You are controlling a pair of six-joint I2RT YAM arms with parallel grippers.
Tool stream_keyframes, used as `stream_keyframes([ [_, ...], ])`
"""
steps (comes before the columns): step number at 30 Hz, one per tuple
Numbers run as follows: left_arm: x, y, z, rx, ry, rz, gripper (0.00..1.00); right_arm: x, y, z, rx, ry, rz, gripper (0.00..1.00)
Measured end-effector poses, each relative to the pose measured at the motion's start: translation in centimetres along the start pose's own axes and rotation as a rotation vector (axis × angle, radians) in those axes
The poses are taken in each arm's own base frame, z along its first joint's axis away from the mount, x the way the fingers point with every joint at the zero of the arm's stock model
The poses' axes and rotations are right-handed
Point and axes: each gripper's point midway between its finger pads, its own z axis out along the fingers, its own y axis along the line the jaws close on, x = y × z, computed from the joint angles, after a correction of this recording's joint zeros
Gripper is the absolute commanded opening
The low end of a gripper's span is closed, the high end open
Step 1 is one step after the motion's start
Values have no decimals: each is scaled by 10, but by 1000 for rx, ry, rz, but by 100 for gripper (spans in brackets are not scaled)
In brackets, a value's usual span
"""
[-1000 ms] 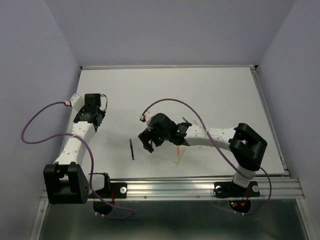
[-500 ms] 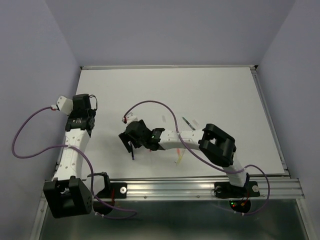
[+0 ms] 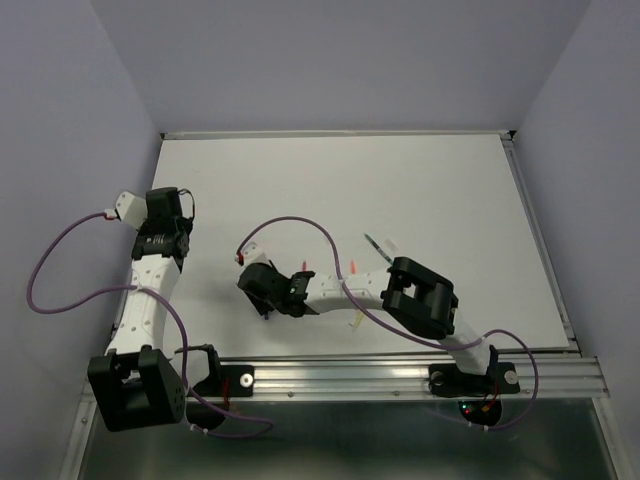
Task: Insert the pens into the pen caps
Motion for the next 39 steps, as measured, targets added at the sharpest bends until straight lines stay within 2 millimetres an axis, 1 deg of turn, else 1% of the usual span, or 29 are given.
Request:
stream_keyframes([
  [2,0,1,1,-4,1,-1,0,0,0,0,4,1,5,41],
  [3,0,1,1,-4,1,-1,0,0,-1,0,6,1,9,35],
  [6,1,2,2,-4,3,-2,0,0,-2,0,14,-1,18,26],
  [7,1,2,2,-4,5,-3,0,0,-2,0,15,-2,21,24],
  [11,4,2,4,-4,17,1,0,0,-3,0,20,-3,24,13],
  [12,4,2,4,-4,19,3,0,0,-3,0,21,-3,24,8],
  [15,4,2,4,-4,19,6,0,0,-3,0,23,-3,21,1],
  [21,7,-3,3,27,38,28,0,-1,-3,0,-3,0,-7,1],
  [22,8,-7,3,45,47,35,0,-1,-3,0,-21,2,-15,1],
  [24,11,-15,1,91,68,49,0,0,-10,-4,-78,9,-19,1],
  [26,16,-26,0,158,95,63,0,-3,-29,-16,-139,4,-26,1],
  [27,19,-31,-1,187,109,72,0,-9,-41,-26,-170,-11,-29,1],
  [29,28,-40,-5,253,152,92,0,-30,-64,-45,-201,-81,-34,1],
  [30,32,-46,-8,287,171,102,0,-45,-75,-59,-211,-135,-55,1],
  [31,37,-54,-12,327,187,113,0,-55,-80,-70,-222,-176,-68,1],
  [32,39,-59,-15,349,197,121,0,-69,-84,-86,-241,-232,-94,1],
  [33,44,-68,-21,394,212,132,0,-78,-81,-98,-265,-274,-114,1],
  [35,52,-79,-30,452,235,150,0,-93,-75,-118,-313,-337,-134,1],
  [37,59,-93,-44,525,254,166,0,-103,-65,-132,-374,-382,-151,1],
  [39,67,-104,-57,582,268,185,0,-106,-59,-136,-409,-399,-159,1],
])
